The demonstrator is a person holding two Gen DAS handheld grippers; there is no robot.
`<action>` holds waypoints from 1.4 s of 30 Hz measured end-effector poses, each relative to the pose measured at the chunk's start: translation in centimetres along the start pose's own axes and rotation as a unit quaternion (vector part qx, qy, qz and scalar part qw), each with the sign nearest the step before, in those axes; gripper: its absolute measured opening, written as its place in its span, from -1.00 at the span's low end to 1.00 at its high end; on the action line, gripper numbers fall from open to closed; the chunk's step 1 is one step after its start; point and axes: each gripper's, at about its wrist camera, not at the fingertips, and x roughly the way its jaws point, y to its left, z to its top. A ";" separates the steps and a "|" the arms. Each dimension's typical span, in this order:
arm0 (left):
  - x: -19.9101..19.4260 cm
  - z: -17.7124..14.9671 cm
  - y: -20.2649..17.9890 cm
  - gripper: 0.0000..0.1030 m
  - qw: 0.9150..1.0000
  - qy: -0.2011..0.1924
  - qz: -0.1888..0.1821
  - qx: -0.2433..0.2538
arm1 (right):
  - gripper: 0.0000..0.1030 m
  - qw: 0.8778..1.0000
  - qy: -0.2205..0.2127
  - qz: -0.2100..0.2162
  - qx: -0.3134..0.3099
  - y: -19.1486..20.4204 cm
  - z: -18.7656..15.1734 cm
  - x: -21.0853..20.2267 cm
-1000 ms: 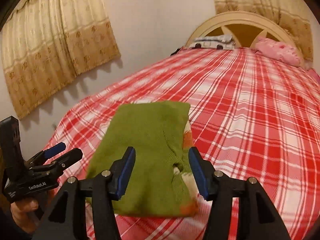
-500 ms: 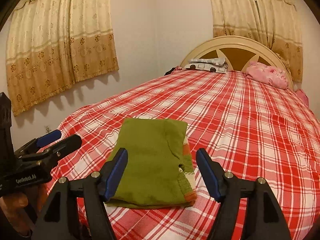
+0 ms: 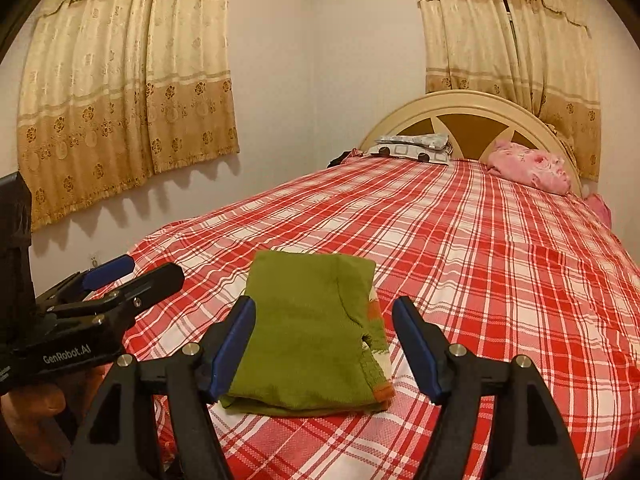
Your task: Fold small clothes
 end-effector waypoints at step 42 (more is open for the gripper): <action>-1.1 1.5 -0.1 1.00 0.999 -0.033 0.034 0.019 | 0.39 0.999 -0.035 0.005 0.008 0.2 0.7 -1.9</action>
